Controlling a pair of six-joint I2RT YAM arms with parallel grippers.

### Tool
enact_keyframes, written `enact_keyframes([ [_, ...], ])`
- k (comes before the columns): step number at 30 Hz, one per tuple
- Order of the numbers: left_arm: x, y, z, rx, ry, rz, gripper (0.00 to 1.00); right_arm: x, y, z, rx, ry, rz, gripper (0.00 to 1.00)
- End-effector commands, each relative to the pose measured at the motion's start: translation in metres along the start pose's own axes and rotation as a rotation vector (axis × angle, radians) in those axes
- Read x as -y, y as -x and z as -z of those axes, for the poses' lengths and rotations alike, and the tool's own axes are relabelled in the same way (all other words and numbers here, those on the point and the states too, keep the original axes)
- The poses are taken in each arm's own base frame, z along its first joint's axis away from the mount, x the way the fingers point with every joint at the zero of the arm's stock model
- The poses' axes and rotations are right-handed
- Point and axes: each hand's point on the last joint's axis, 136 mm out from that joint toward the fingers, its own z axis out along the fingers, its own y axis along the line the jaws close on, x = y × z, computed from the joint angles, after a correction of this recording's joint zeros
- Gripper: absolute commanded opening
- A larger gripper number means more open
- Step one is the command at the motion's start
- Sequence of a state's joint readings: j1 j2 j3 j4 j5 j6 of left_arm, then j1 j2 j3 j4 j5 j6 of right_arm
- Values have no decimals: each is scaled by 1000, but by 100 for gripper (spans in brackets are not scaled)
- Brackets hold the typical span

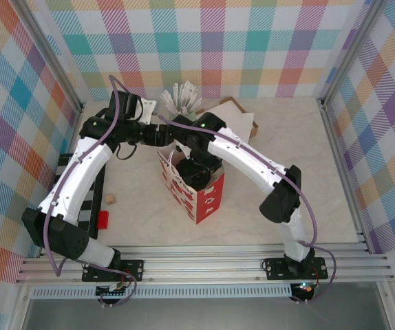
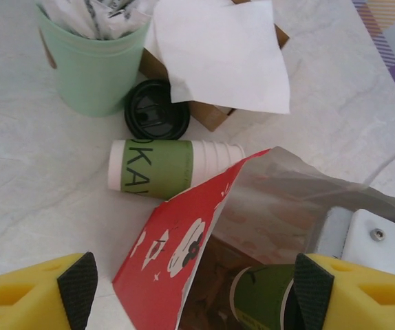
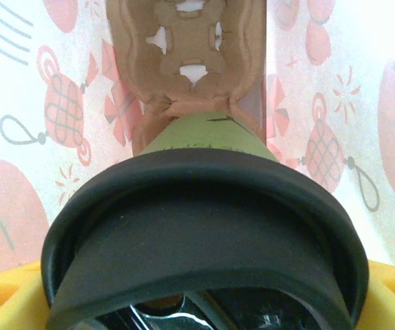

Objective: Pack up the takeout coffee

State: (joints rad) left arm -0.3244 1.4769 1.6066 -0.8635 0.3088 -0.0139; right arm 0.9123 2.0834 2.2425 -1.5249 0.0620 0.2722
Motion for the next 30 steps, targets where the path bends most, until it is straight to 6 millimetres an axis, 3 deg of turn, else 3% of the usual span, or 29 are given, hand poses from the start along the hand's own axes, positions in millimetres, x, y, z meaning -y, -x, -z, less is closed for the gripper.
enact_keyframes([
  [1,13,-3,0,-32,-82,-39,75,-6,1,3,22,30,32,45],
  [5,7,-7,-7,-53,-60,-46,69,-8,0,1,20,30,32,45],
  [10,8,-9,-12,-59,-77,-51,51,-12,0,-1,19,52,40,45],
  [21,6,-17,-20,-72,-88,-47,27,-7,-6,9,24,29,31,45],
  [27,-2,-18,-20,-77,-38,-89,29,-7,-7,10,28,36,52,44],
  [30,-4,-21,-24,-103,-35,-89,25,-8,-8,6,12,37,53,44],
])
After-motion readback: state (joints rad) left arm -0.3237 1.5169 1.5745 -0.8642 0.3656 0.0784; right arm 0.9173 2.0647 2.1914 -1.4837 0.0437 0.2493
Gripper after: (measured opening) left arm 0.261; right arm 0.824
